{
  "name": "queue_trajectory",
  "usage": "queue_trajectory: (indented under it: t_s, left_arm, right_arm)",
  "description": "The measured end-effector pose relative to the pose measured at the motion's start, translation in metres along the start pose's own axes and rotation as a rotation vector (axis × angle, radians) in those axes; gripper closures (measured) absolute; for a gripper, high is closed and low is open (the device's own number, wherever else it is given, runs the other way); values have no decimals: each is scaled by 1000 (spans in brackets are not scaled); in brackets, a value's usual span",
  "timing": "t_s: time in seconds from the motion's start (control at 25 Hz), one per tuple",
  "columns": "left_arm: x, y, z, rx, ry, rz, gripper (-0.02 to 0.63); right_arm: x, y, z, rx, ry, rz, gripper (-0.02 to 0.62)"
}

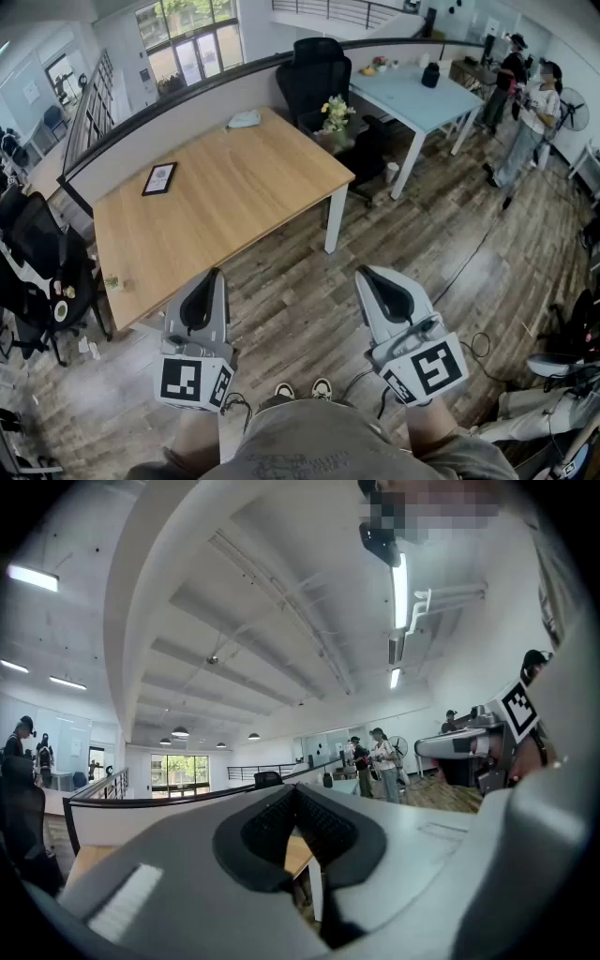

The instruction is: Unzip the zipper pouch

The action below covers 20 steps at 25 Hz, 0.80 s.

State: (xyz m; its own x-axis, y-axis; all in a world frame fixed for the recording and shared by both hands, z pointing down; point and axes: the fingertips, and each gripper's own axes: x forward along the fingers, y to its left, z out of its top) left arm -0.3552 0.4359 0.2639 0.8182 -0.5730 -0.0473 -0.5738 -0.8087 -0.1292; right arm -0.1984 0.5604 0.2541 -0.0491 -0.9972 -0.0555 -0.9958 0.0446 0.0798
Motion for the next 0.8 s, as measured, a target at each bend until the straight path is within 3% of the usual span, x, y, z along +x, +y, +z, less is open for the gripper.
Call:
queue_trajectory:
  t_s: [0.8]
  left_arm:
    - [4, -33, 5, -24, -17, 9, 607]
  right_arm:
    - [-24, -35, 0, 14, -38, -31, 581]
